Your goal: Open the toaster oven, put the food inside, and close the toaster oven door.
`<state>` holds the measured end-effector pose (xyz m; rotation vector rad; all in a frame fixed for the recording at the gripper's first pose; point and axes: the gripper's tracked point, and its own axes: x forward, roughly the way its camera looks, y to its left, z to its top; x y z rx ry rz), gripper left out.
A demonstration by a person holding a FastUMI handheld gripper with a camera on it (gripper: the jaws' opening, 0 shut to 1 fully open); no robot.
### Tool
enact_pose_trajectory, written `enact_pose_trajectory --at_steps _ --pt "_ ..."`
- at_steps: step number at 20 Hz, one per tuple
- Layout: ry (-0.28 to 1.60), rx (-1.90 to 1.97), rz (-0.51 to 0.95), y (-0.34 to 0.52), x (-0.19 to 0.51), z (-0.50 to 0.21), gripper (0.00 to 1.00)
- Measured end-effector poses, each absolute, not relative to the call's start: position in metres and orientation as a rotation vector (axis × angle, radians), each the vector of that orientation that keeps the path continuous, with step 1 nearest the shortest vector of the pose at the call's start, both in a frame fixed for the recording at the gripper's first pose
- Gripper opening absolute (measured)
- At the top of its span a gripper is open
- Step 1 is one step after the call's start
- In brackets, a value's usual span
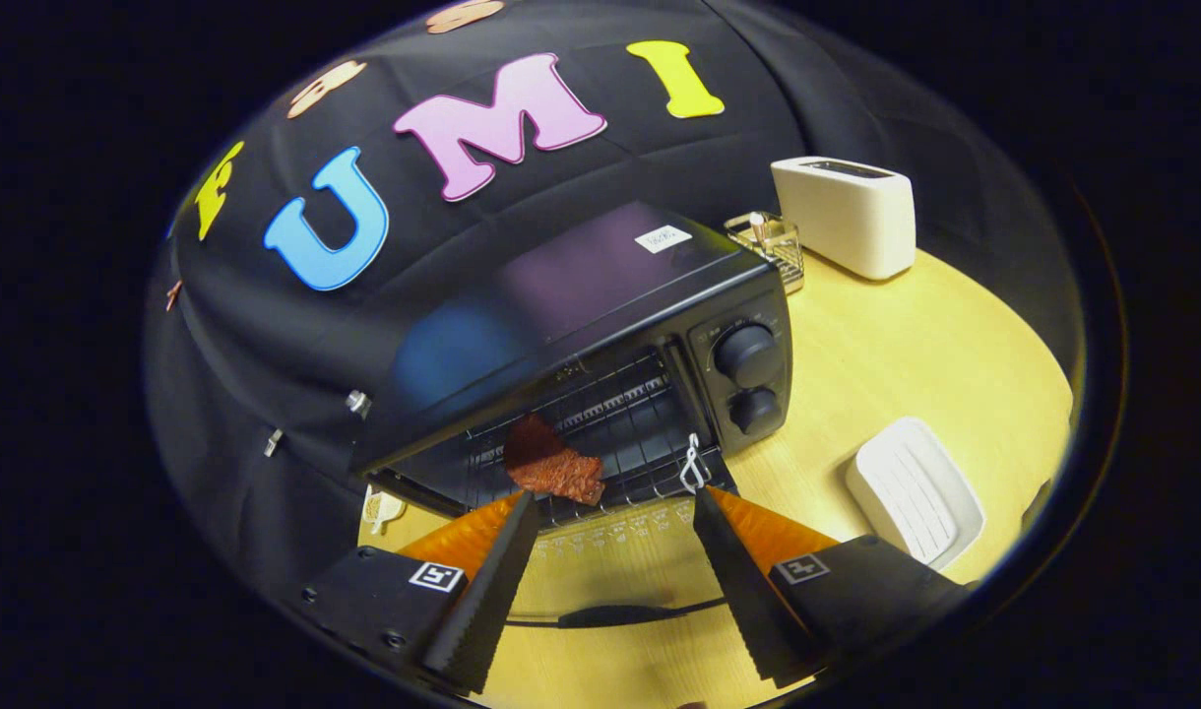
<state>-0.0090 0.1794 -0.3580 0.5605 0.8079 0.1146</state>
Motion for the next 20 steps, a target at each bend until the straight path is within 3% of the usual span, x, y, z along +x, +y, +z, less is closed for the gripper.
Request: enact_pose_trajectory --at_steps 8,20 --pt "0.81 0.354 0.217 0.188 -0.074 -0.333 0.98" --pt "1.13 0.137 0.24 0.224 -0.147 -0.435 0.99"
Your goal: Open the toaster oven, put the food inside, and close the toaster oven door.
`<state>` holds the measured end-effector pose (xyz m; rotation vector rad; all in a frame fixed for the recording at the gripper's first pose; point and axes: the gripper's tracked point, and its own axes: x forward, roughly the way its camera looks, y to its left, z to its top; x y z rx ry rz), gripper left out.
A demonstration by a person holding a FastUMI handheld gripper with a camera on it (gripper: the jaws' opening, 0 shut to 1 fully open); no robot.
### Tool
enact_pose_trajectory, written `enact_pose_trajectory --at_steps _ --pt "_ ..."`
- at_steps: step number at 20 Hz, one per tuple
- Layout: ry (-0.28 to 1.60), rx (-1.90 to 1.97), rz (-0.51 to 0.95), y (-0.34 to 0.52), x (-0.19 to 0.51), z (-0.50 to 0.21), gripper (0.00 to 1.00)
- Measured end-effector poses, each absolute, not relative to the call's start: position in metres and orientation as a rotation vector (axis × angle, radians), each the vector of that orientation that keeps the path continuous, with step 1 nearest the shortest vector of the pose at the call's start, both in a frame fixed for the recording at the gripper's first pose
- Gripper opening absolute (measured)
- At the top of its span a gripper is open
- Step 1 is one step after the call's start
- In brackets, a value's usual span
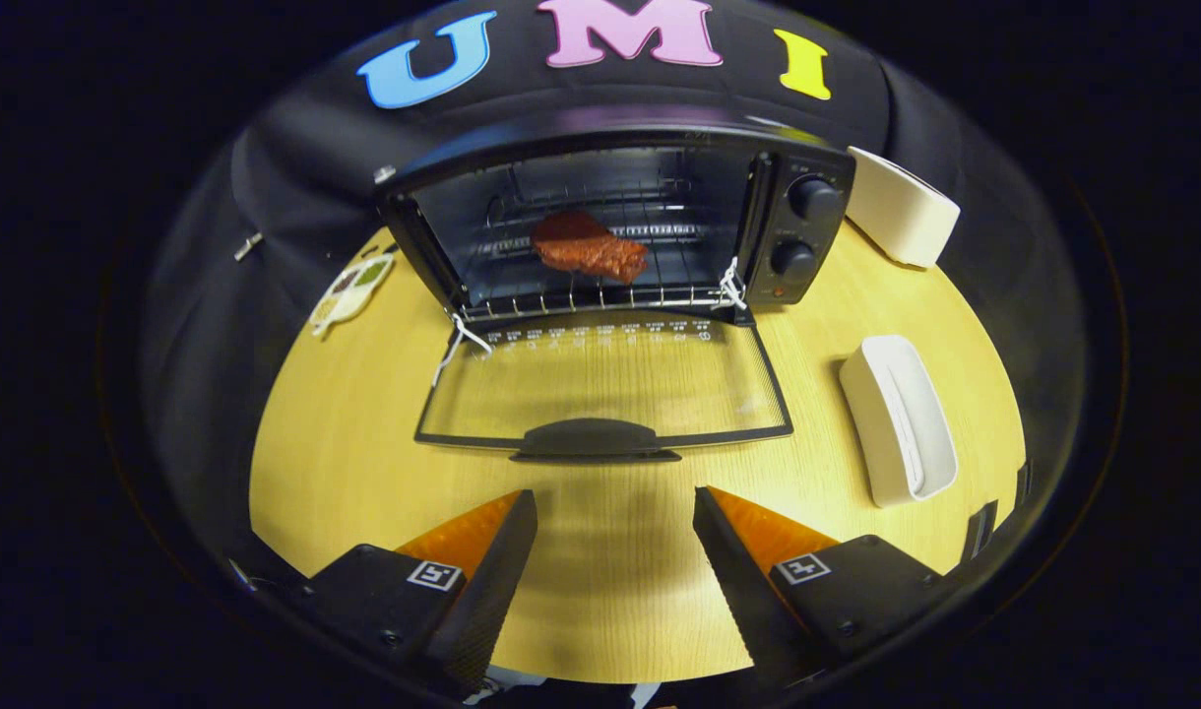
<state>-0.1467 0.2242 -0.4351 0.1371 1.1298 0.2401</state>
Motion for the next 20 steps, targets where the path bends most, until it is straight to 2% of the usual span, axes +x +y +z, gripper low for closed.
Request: enact_pose_trajectory --at_steps 10,20 --pt "1.217 0.104 0.155 0.239 -0.134 -0.48 0.99" --pt "1.097 0.119 0.147 0.237 -0.124 -0.457 0.99"
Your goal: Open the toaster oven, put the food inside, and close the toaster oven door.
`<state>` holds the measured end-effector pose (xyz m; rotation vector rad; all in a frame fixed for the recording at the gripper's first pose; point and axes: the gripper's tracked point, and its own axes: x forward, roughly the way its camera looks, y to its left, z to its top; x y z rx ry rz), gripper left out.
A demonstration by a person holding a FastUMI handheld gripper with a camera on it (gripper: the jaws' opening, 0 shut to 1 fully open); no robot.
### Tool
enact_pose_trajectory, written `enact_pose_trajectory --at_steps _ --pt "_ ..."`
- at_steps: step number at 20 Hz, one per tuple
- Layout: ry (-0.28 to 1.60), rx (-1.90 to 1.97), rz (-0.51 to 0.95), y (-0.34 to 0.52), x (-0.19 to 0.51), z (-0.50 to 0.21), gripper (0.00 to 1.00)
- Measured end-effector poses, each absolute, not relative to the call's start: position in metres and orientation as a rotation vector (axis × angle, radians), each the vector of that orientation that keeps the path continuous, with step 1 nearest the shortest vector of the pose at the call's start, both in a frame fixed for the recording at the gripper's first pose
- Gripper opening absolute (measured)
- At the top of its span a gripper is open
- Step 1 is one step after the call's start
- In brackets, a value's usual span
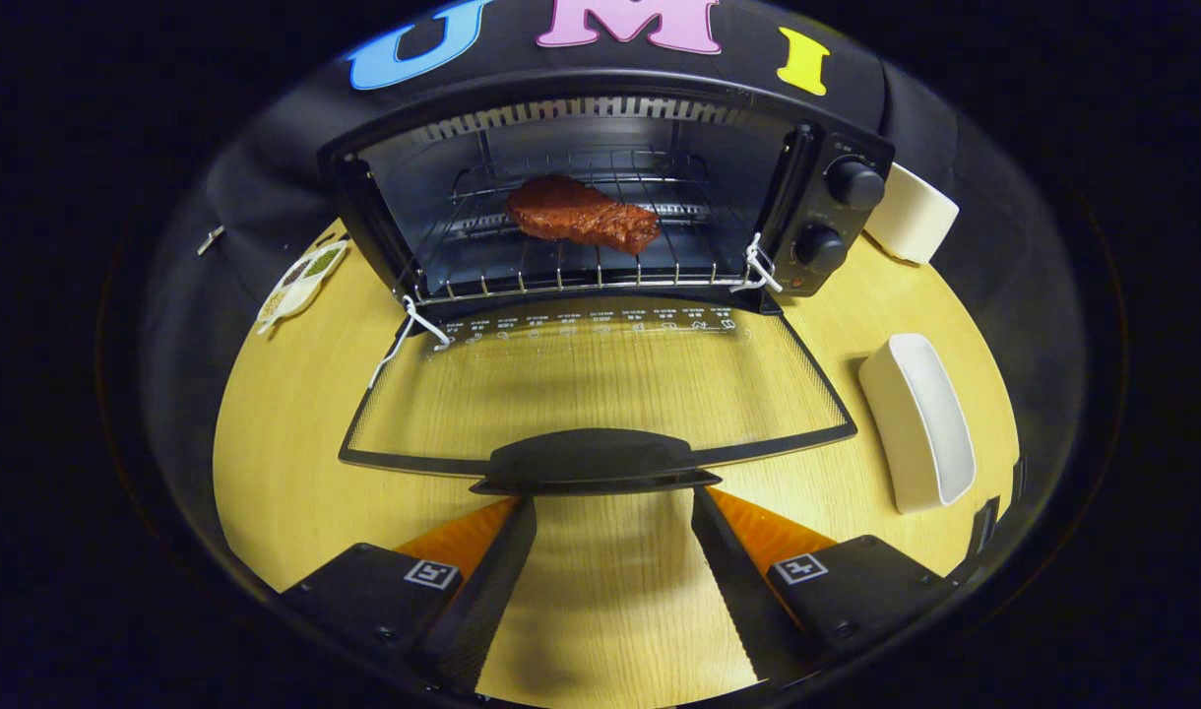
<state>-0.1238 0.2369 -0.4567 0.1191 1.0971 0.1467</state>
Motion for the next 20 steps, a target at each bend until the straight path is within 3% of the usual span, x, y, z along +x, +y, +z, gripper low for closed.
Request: enact_pose_trajectory --at_steps 20 --pt "0.698 0.287 0.178 0.193 -0.061 -0.296 0.99"
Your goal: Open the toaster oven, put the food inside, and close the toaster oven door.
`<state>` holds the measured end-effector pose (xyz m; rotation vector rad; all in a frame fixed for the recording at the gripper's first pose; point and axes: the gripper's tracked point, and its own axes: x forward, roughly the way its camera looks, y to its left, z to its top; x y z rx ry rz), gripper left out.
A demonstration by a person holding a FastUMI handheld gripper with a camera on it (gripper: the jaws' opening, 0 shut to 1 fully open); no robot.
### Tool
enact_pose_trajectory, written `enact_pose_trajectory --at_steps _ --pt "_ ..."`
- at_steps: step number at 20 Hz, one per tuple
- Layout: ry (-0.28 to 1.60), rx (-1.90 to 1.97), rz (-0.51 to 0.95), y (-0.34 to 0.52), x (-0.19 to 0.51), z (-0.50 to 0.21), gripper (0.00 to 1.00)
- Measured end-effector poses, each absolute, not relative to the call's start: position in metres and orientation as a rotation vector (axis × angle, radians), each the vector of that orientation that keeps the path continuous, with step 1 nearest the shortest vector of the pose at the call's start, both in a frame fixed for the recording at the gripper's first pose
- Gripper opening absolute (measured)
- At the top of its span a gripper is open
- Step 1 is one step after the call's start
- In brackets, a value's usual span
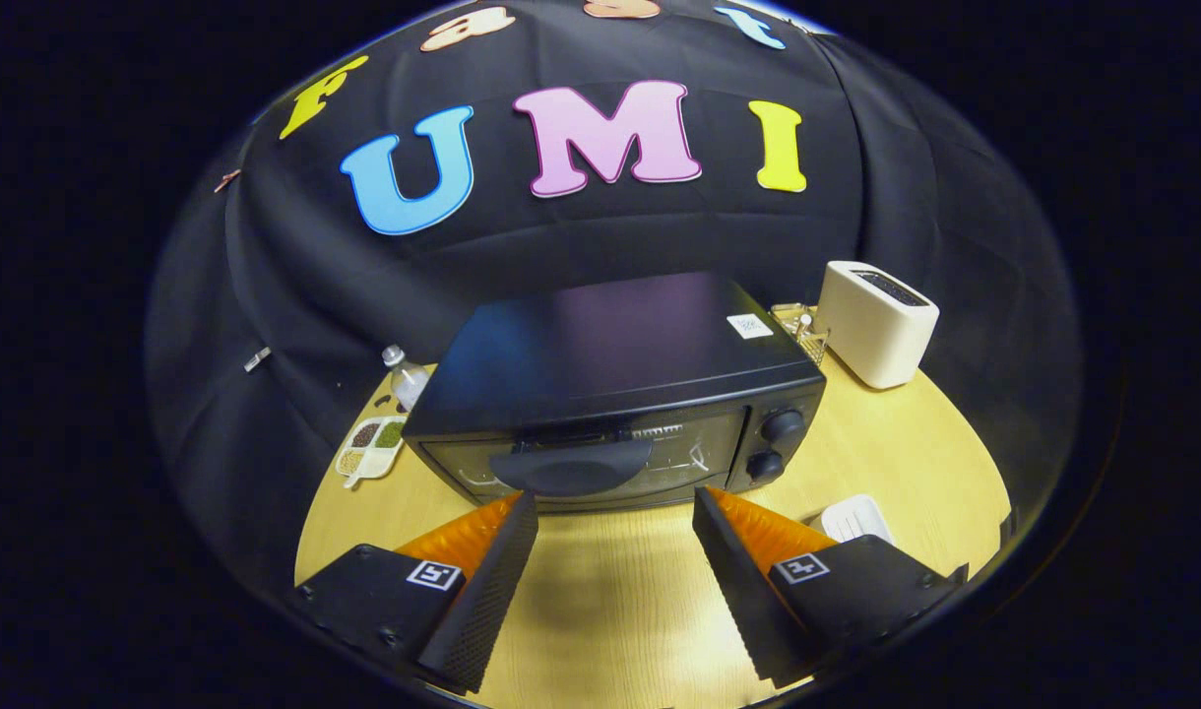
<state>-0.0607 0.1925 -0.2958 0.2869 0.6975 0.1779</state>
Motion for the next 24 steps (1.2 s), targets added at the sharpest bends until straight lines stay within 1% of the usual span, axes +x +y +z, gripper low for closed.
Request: enact_pose_trajectory --at_steps 6,14,19,24 --pt "0.524 0.24 0.216 0.146 -0.057 -0.215 0.99" --pt "0.268 0.167 0.2 0.055 -0.061 -0.088 0.98" --pt "0.177 0.213 0.188 0.015 -0.073 -0.05 0.98" --pt "0.14 0.221 0.169 -0.019 -0.073 -0.041 0.98"
